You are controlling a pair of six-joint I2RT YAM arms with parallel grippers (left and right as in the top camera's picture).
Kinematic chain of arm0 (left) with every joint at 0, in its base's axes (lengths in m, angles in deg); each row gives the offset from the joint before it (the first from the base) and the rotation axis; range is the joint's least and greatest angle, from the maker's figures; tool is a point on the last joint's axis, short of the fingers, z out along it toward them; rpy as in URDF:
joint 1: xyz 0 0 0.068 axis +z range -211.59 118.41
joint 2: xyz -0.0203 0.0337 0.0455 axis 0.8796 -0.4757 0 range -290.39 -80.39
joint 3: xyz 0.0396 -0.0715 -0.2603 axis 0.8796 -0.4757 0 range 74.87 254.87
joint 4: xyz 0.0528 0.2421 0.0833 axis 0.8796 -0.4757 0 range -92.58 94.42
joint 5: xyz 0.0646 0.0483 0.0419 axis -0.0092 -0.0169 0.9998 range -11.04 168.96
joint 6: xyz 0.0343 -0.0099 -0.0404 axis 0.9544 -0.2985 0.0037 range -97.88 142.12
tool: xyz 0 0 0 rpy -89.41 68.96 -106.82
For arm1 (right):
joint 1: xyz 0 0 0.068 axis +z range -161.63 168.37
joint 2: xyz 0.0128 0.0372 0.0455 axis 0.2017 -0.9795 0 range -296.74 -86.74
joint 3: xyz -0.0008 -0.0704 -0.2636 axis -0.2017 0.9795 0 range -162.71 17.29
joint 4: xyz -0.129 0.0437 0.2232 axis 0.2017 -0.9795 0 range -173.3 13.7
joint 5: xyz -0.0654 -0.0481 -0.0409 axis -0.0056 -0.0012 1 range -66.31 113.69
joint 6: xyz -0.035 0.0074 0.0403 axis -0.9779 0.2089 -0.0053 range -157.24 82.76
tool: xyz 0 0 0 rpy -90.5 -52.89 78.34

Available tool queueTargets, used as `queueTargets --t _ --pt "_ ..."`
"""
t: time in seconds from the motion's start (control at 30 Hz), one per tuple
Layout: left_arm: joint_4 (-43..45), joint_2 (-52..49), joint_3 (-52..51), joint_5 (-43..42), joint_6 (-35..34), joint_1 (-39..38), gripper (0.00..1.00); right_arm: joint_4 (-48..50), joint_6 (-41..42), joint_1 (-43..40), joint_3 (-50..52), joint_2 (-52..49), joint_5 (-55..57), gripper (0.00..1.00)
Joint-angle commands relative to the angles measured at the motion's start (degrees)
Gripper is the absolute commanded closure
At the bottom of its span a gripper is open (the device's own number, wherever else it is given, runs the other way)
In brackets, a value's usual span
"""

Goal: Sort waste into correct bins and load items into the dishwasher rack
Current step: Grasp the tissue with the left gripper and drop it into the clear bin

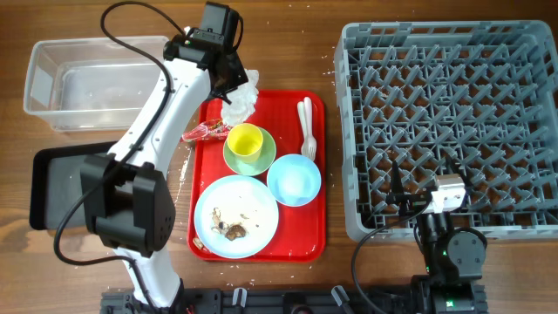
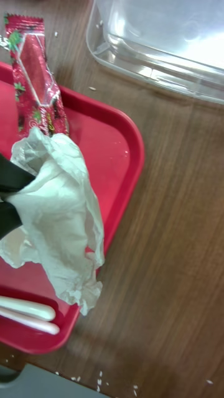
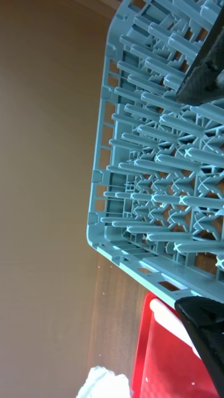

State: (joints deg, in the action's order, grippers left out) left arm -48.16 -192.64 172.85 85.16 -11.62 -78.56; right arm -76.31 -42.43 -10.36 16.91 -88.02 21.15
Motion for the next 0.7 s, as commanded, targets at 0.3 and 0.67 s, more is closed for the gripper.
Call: queueTargets --t 0.3,0.67 --pt "3.85 11.19 0.28 1.40 -0.66 19.71 0.96 0.13 0.81 -0.24 0.09 0.13 -0.44 0.00" --pt "4.48 4.98 0.28 1.40 -13.68 33.55 0.50 0.13 0.81 -0.24 0.09 -0.39 -0.46 0.00"
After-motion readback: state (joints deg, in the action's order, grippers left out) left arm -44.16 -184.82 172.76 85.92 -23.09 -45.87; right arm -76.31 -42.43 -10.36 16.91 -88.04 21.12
